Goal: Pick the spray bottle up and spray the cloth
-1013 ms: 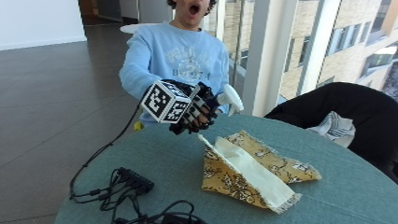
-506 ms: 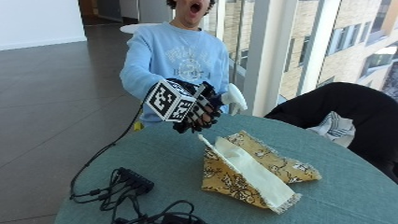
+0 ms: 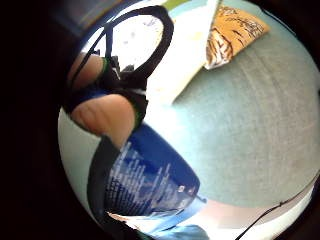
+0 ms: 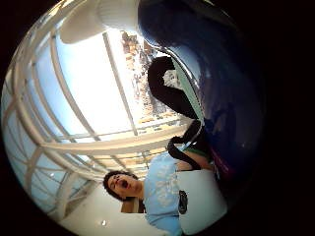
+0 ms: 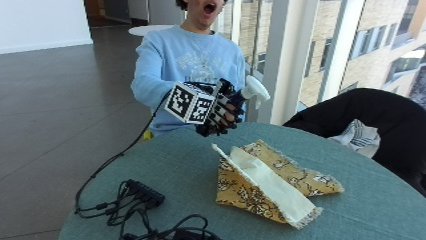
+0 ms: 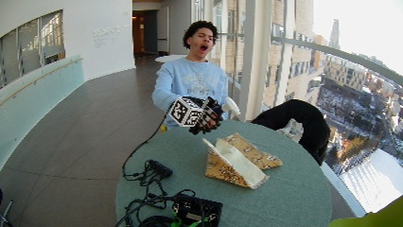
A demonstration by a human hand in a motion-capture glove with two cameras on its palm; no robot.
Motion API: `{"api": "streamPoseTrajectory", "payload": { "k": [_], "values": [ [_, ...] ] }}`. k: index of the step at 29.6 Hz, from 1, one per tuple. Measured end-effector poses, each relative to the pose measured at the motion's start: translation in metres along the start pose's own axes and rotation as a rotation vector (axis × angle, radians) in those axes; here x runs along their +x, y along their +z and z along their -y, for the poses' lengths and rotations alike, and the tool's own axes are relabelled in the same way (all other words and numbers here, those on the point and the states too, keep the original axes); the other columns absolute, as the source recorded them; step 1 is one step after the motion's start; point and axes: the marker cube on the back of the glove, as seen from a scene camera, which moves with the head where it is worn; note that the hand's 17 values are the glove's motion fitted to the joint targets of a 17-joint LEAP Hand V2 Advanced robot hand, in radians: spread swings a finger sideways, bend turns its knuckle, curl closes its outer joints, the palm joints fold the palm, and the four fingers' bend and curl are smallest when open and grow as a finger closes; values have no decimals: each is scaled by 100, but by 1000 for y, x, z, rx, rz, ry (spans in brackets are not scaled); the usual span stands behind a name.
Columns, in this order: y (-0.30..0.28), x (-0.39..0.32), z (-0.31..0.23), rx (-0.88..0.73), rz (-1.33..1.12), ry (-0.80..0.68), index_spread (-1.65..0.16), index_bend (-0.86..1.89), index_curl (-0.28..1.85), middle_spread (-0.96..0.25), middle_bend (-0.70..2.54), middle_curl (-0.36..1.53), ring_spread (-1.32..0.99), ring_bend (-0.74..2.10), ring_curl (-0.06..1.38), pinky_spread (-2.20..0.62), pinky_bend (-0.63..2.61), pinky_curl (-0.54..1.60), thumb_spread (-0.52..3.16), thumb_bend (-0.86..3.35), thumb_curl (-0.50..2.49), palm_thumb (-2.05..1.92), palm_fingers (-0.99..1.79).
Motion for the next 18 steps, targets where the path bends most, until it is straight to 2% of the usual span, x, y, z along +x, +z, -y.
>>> {"api": "streamPoseTrajectory", "payload": {
  "k": [13, 18],
  "values": [
    [74, -60, 28, 133, 32, -418, -21, 10, 21, -5, 28, 47, 3, 55, 41, 27, 27, 36, 78, -2, 74, 89, 89],
    [106, -87, 49, 137, 36, -554, -23, 10, 21, -5, 28, 47, 2, 55, 41, 27, 25, 36, 79, -2, 74, 88, 87]
  ]
}}
